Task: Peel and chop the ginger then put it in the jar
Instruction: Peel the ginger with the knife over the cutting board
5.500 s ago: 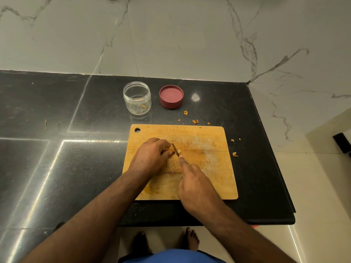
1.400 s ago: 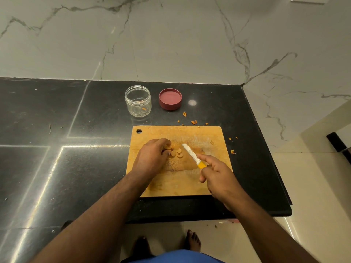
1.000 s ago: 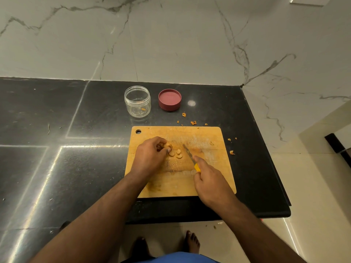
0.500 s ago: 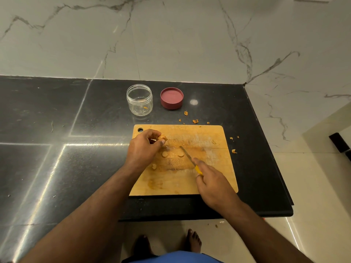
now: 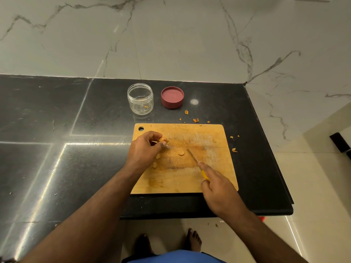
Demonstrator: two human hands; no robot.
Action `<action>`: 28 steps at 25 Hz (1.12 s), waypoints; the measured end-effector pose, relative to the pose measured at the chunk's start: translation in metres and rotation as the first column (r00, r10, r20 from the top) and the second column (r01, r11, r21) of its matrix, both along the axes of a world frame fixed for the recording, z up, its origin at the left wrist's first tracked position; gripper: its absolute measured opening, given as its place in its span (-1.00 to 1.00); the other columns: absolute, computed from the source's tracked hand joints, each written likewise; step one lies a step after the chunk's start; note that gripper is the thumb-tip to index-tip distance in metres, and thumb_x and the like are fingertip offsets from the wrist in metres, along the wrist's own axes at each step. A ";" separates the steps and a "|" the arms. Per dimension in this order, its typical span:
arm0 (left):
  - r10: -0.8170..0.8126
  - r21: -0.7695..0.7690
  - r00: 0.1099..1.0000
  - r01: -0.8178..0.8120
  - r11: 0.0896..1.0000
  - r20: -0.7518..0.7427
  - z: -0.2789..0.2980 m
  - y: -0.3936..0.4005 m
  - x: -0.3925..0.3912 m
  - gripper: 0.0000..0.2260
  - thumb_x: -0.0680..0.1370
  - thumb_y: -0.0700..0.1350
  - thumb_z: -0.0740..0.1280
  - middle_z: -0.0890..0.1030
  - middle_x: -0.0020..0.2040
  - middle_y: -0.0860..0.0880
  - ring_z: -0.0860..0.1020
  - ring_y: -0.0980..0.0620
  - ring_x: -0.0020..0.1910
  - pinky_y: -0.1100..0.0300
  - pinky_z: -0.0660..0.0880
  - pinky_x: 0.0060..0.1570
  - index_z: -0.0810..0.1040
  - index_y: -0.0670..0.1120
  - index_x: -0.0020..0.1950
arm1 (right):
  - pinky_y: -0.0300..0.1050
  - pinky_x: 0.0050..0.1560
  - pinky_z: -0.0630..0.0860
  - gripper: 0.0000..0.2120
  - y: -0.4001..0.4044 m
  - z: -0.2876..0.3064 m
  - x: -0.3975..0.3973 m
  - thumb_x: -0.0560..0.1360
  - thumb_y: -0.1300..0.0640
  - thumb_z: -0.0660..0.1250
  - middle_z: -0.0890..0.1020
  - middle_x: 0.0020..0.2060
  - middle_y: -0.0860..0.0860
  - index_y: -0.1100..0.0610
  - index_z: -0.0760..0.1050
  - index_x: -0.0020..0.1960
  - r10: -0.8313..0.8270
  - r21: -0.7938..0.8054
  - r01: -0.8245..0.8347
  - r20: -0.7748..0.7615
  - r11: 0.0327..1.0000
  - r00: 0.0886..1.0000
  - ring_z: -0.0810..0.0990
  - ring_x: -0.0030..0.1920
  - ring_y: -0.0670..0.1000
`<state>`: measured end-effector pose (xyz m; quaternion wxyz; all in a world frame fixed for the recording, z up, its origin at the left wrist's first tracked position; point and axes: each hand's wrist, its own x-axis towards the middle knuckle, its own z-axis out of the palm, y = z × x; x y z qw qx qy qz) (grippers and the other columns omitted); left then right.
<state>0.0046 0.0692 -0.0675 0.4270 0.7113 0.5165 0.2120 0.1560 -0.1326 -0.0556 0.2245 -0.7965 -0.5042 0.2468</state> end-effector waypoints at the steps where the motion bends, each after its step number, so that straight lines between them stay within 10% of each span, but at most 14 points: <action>1: -0.004 0.001 1.000 0.004 1.000 -0.001 0.000 0.000 0.001 -0.81 0.53 0.04 0.46 0.63 0.01 0.13 0.58 0.14 0.00 0.17 0.57 -0.10 0.61 0.09 0.13 | -0.21 0.22 0.46 -0.49 -0.002 0.001 -0.007 0.66 0.09 0.11 0.41 0.37 -0.11 -0.14 0.13 0.58 0.055 -0.008 -0.055 -0.027 0.998 0.998 0.45 0.20 -0.16; 6: 0.014 0.007 1.000 -0.014 1.000 0.006 0.001 0.003 0.001 -0.78 0.52 0.04 0.47 0.62 0.00 0.15 0.57 0.17 -0.01 0.23 0.52 -0.14 0.62 0.09 0.15 | -0.49 0.19 0.27 -0.50 -0.003 -0.002 -0.032 0.66 0.10 0.11 0.39 0.28 -0.27 -0.15 0.16 0.56 0.204 0.040 -0.200 -0.148 0.979 0.968 0.36 0.22 -0.33; 16: 0.028 0.036 0.999 -0.027 0.999 -0.026 0.002 0.005 -0.004 -0.74 0.52 0.03 0.47 0.62 0.03 0.13 0.57 0.15 0.00 0.30 0.48 -0.15 0.61 0.05 0.18 | -0.19 0.19 0.45 -0.49 0.017 -0.007 -0.047 0.64 0.09 0.11 0.48 0.23 -0.11 -0.15 0.14 0.56 0.327 0.027 -0.326 -0.113 0.945 0.938 0.46 0.14 -0.16; 20: -0.017 0.050 0.999 0.019 0.999 -0.048 -0.004 -0.002 0.002 -0.72 0.52 0.01 0.48 0.64 0.06 0.11 0.58 0.15 0.01 0.24 0.51 -0.07 0.61 0.05 0.21 | -0.44 0.28 0.30 -0.51 0.003 0.004 -0.029 0.64 0.14 0.15 0.37 0.38 -0.25 -0.14 0.23 0.53 0.128 0.111 -0.104 -0.238 0.988 0.963 0.36 0.32 -0.33; 28: -0.166 0.196 0.962 0.209 0.958 -0.216 -0.012 -0.010 0.027 -0.68 0.53 -0.04 0.46 0.64 0.13 0.00 0.56 0.06 0.07 0.13 0.54 0.09 0.62 -0.04 0.27 | -0.15 0.25 0.44 -0.50 0.021 0.019 -0.013 0.66 0.12 0.10 0.42 0.40 -0.05 -0.08 0.12 0.58 0.010 0.050 -0.004 -0.113 0.999 0.994 0.46 0.26 -0.08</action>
